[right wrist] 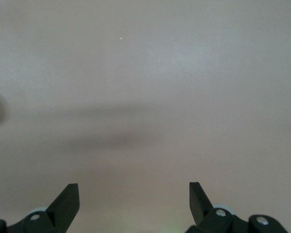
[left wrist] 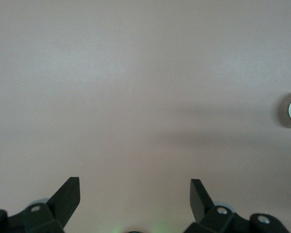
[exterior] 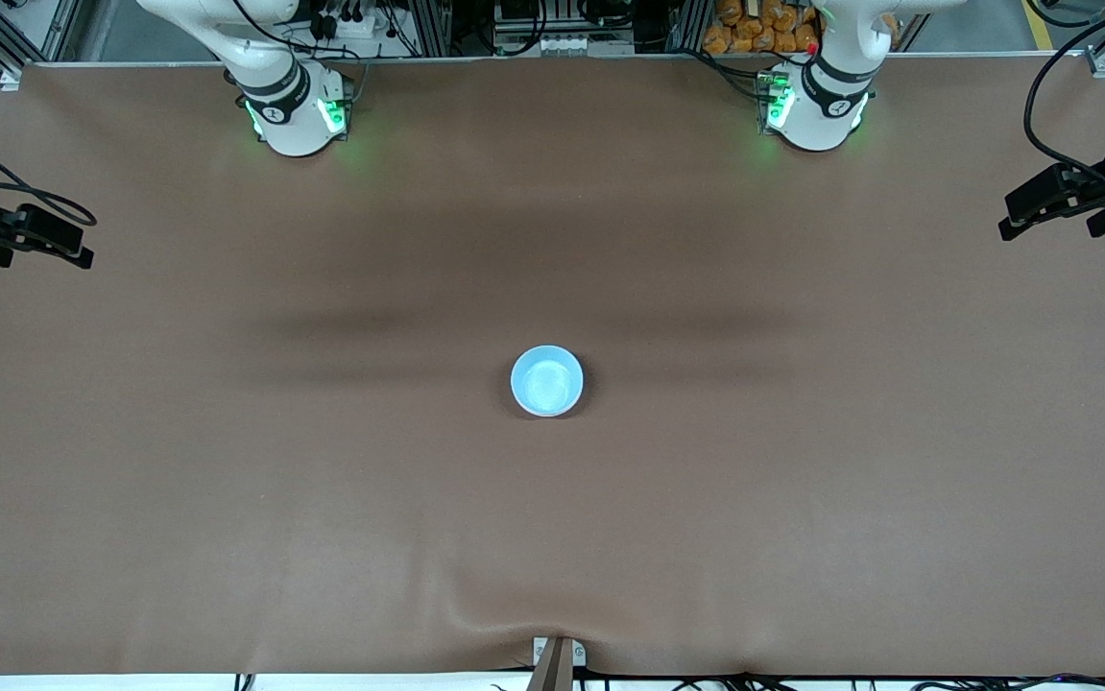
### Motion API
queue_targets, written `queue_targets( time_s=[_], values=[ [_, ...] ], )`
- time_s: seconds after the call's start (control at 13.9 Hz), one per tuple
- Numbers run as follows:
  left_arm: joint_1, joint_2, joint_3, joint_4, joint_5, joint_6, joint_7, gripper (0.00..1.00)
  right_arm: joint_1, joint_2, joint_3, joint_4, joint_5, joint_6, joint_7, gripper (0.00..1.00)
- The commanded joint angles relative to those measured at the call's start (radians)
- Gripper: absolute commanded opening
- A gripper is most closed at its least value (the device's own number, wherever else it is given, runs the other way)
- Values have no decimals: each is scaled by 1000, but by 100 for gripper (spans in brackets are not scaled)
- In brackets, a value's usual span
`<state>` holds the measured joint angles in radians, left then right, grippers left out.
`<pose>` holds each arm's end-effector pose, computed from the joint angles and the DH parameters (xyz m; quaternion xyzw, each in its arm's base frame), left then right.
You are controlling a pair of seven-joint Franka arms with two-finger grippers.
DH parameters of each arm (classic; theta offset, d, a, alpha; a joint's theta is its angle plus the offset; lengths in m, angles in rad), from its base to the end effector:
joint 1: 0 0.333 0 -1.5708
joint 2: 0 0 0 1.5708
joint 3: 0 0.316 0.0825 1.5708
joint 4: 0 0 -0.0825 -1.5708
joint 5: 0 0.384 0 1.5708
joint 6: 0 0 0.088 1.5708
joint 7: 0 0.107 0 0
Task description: Stack pink and blue bowls on white bowl
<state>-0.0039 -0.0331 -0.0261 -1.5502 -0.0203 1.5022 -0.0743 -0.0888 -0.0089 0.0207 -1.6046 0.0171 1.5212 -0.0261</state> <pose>0.5371 -0.0187 0.6463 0.9997 0.0215 -0.0080 0.0093 0.5443 -0.0352 0.6094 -0.9991 0.0209 0.0368 0.0102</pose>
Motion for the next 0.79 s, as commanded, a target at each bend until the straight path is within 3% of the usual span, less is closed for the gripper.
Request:
queue_targets(
  time_s=[0.0, 0.72],
  values=[
    [-2, 22, -6, 27, 7, -10, 10, 100, -6, -5, 8, 34, -25, -45, 0, 100],
    [-2, 29, -6, 30, 0, -10, 1, 100, -6, -3, 8, 32, -23, -47, 5, 100]
  ],
)
